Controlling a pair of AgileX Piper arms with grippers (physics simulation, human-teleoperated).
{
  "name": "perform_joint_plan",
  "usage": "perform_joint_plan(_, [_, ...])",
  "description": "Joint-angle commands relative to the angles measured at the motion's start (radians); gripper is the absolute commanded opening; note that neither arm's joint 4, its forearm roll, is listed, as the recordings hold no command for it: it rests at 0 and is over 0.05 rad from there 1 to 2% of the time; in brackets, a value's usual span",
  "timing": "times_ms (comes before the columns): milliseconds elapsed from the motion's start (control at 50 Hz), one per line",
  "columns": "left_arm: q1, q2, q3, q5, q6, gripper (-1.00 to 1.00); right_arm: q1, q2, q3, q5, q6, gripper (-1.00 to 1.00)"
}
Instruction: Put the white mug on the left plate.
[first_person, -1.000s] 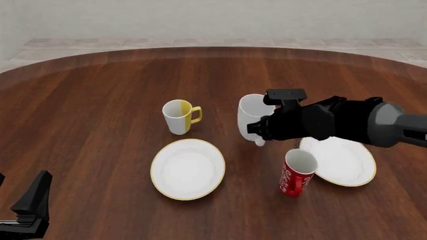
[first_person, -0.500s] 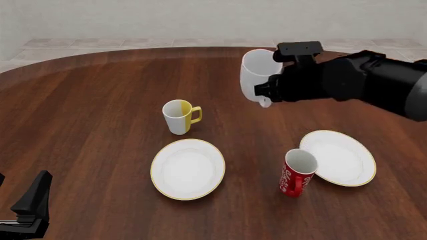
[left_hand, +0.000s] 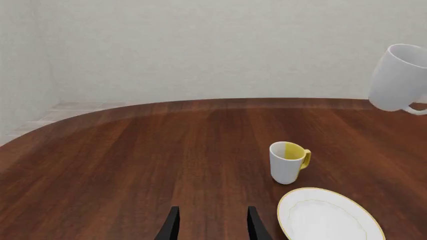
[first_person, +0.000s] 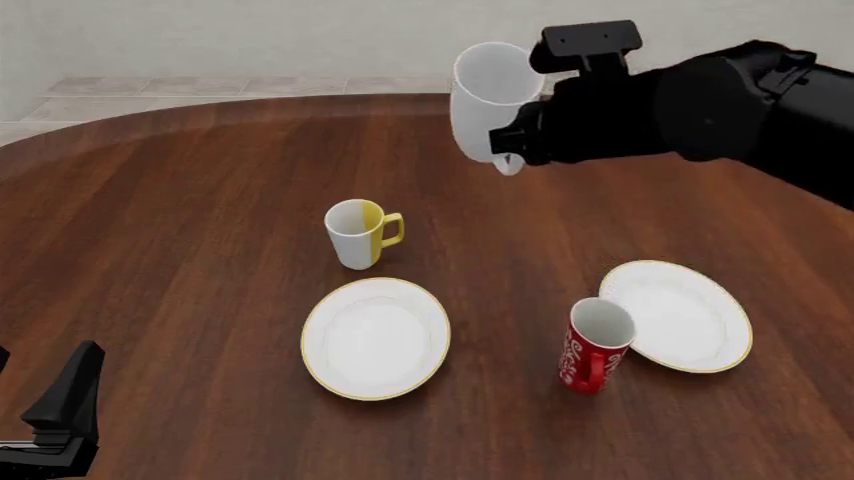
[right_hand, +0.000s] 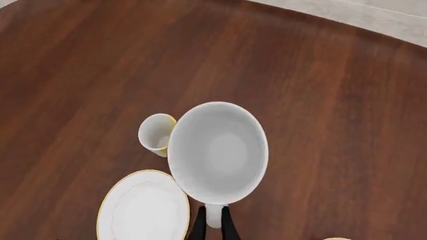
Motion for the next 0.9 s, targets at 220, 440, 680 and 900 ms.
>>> perform_joint_plan(220, [0.000, 0.000, 0.000, 0.000, 0.000, 1.00, 0.118, 0.049, -0.078, -0.003, 0.021, -1.00])
perform_joint_plan(440, [0.000, 0.000, 0.000, 0.000, 0.000, 1.00, 0.169, 0.083, -0.078, -0.029, 0.050, -1.00])
perform_joint_plan(680, [0.000, 0.000, 0.000, 0.000, 0.000, 1.00, 0.198, 0.104, -0.056, -0.052, 0.070, -1.00])
perform_joint_plan(900, [0.000, 0.000, 0.000, 0.000, 0.000, 1.00, 0.207, 0.112, -0.015, -0.078, 0.090, -1.00])
